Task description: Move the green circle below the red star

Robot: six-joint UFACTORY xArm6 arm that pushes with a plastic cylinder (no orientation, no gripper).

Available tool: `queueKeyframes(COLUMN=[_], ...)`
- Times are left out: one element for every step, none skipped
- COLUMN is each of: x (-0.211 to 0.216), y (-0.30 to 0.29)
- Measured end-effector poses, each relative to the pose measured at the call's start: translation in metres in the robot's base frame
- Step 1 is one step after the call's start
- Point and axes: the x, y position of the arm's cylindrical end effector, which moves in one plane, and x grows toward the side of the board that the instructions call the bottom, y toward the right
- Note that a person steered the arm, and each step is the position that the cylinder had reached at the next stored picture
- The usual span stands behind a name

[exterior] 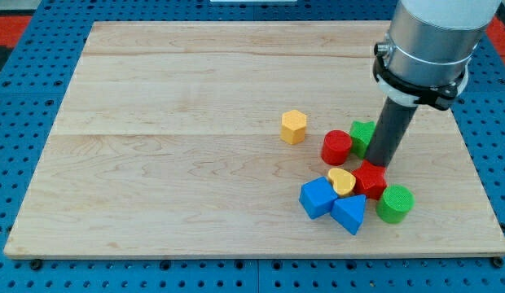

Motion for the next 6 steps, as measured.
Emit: queueKeyframes(x=[-0.013, 0.032, 0.088, 0.100, 0.091, 0.091], y=[0.068, 0.101, 0.095, 0.069, 0.063, 0.016])
